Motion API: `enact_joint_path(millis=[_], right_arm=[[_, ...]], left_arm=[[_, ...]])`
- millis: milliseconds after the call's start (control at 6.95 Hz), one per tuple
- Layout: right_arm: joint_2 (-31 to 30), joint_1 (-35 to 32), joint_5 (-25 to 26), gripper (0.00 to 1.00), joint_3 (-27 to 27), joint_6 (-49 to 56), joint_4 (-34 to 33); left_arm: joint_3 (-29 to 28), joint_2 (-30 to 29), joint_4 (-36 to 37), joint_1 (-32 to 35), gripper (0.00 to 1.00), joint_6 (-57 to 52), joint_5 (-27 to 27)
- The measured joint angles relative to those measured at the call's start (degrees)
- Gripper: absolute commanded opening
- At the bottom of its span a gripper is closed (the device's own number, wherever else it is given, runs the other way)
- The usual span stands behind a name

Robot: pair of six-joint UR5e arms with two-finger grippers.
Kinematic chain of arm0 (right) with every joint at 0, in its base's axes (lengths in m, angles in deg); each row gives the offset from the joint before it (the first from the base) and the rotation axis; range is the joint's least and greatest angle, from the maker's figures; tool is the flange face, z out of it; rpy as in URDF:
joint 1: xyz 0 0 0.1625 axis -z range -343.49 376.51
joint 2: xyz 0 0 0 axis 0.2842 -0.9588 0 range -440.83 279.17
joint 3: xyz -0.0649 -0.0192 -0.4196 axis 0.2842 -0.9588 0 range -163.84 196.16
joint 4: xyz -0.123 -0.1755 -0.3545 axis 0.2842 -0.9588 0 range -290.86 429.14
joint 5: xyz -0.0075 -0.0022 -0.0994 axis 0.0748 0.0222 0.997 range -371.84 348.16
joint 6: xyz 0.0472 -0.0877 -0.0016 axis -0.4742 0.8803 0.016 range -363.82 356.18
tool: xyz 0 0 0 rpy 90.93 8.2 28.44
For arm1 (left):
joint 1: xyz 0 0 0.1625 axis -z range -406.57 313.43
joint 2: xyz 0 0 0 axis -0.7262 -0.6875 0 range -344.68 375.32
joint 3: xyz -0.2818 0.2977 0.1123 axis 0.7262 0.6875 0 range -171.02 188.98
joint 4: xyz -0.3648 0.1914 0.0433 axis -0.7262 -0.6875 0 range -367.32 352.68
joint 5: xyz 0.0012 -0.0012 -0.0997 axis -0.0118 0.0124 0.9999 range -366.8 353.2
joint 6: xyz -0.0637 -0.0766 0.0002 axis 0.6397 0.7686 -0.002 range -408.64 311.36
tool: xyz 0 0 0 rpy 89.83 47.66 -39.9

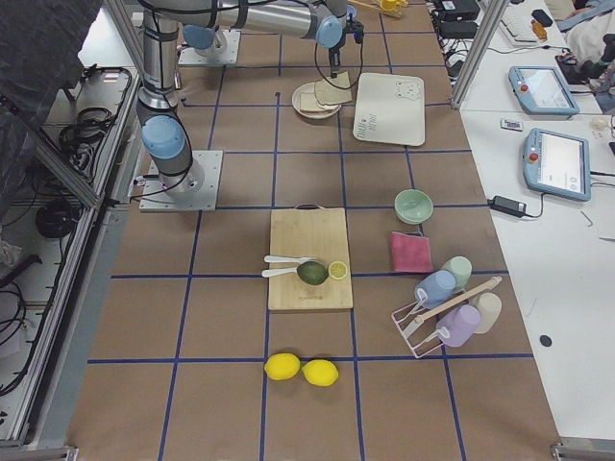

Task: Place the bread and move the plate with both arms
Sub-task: 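Carry the bread slice with the right gripper over the egg plate, then lower the bread onto the egg and open the right gripper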

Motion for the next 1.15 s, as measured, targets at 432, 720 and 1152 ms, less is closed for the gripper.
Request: enact_joint_path(millis=[432,720,1152], right_arm=[[1.0,-0.8,-0.4,0.0,2.0,-1.4,-1.8],[0.8,-0.9,-0.4,0.0,2.1,-1.6,-1.2],[0.5,-1.8,-0.6,0.0,2.0,-4.8,0.9]], left_arm=[[0.3,0.0,-0.3,-0.1,1.0,-0.2,-0.6],[0.7,-0.2,-0.2,-1.1,1.0,-0.4,-0.8],[0.8,-0.5,-0.1,-1.5,1.0,-0.6,-0.7]])
